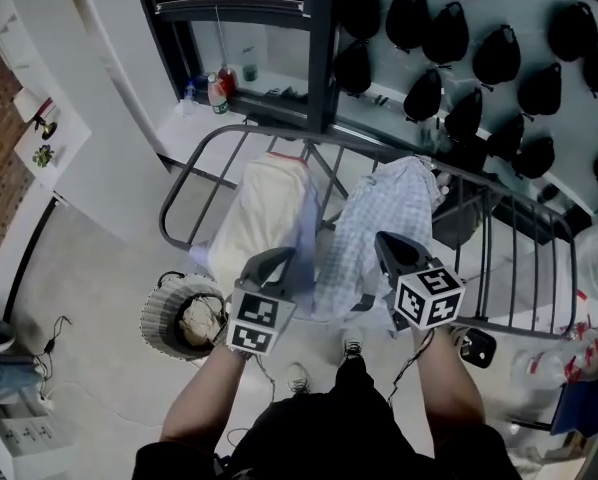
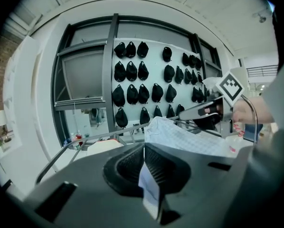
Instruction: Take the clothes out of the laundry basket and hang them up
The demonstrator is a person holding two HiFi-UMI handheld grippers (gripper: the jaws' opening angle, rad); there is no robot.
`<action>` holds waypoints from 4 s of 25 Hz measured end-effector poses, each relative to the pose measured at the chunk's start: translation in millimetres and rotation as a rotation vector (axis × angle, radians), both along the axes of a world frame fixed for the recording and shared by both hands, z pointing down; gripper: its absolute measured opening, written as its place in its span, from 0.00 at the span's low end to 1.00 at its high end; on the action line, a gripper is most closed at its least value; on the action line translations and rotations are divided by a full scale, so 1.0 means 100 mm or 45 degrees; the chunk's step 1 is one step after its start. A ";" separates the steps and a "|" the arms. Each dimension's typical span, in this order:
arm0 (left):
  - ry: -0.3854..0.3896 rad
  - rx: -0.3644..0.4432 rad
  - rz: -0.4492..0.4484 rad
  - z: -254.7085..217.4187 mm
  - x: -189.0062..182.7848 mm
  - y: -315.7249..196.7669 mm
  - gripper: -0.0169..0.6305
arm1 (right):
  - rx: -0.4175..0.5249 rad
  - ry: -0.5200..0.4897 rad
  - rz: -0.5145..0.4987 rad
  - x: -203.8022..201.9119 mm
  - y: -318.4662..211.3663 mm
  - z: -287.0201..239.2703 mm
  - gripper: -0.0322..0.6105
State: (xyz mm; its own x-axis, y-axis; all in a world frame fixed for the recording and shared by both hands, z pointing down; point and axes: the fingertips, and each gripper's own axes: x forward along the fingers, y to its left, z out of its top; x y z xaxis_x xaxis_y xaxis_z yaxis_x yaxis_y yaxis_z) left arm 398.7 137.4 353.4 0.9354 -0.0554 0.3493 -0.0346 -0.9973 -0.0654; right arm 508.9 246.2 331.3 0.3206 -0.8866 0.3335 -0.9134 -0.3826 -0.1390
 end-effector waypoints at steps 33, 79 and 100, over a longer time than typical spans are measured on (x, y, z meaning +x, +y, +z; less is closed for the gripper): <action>0.051 -0.055 -0.249 -0.17 -0.91 1.16 0.04 | 0.071 -0.005 -0.250 -1.04 1.13 -0.17 0.06; 0.098 -0.092 -0.345 -0.28 -2.93 1.11 0.04 | 0.075 0.007 -0.219 -2.82 1.20 -0.32 0.06; 0.085 -0.081 -0.324 -0.29 -2.85 1.29 0.04 | 0.086 -0.012 -0.195 -2.76 1.40 -0.27 0.06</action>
State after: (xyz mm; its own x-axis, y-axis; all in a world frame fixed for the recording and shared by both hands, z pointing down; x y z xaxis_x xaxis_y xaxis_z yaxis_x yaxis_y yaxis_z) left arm 113.6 266.4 324.4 0.9151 -0.2717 0.2979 -0.2869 -0.9579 0.0075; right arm 232.5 385.9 304.1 0.1772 -0.9453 0.2739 -0.9588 -0.2285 -0.1685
